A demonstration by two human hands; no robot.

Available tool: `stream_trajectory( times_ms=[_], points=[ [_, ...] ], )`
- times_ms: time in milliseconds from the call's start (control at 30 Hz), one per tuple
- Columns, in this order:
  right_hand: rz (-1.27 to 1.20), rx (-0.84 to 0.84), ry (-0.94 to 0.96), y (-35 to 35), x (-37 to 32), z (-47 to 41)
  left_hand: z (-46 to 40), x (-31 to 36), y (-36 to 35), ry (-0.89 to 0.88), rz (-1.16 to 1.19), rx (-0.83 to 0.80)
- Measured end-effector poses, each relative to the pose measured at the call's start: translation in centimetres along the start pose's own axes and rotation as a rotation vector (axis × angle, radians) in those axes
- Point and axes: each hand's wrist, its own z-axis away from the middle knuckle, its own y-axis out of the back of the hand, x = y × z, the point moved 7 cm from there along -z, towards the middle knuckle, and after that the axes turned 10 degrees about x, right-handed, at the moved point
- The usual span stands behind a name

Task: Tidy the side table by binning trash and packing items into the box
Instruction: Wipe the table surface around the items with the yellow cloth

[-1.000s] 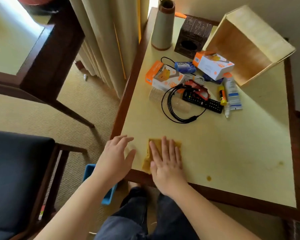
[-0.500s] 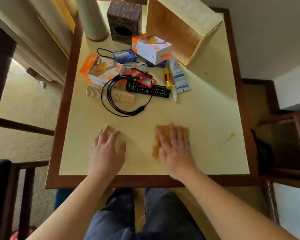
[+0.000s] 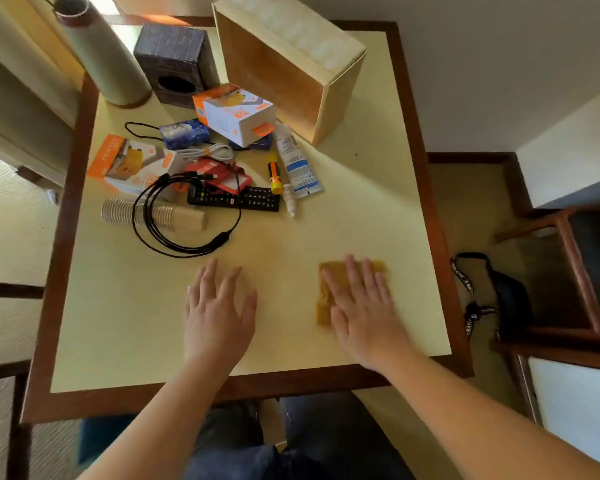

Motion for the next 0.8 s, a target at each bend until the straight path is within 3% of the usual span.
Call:
stream_trajectory(
  times_ms=[67, 100, 167, 233, 333, 400, 467, 533, 600, 667, 800],
  points=[
    [0.038, -0.074, 0.354, -1.1, 0.1, 5.9, -0.5, 0.3, -0.8, -0.010, -0.018, -0.001],
    [0.083, -0.074, 0.392, -0.8, 2.8, 6.9, -0.7, 0.2, -1.1, -0.017, -0.034, -0.002],
    [0.171, -0.081, 0.220, 0.7, 9.3, 5.5, -0.7, -0.1, -1.4, -0.041, -0.071, 0.009],
    [0.142, -0.078, -0.084, 1.8, 13.4, 1.2, -0.5, -0.2, -1.3, -0.055, -0.108, 0.023],
    [0.027, 0.099, -0.419, 2.1, 12.6, -6.1, -0.5, -0.3, -1.4, -0.038, -0.118, 0.045],
    [-0.012, 0.158, -0.479, 2.0, 8.8, -8.1, -0.5, -0.4, -1.4, -0.038, -0.120, 0.057],
    [0.001, 0.099, -0.204, 0.4, 2.7, -6.7, -0.6, -0.6, -1.5, -0.035, -0.125, 0.056],
    [0.031, -0.048, 0.321, -1.4, -2.4, -1.4, -0.7, -0.6, -1.6, -0.031, -0.110, 0.049],
    [0.068, -0.165, 0.683, -1.5, -1.1, 2.1, -0.8, -0.7, -1.7, -0.027, -0.107, 0.045],
    [0.146, -0.196, 0.718, -0.3, 4.3, -0.4, -0.9, -0.7, -1.8, -0.024, -0.102, 0.044],
    [0.125, -0.061, 0.258, 4.7, 12.8, -14.7, -0.9, -0.7, -1.7, -0.031, -0.107, 0.038]
  ],
)
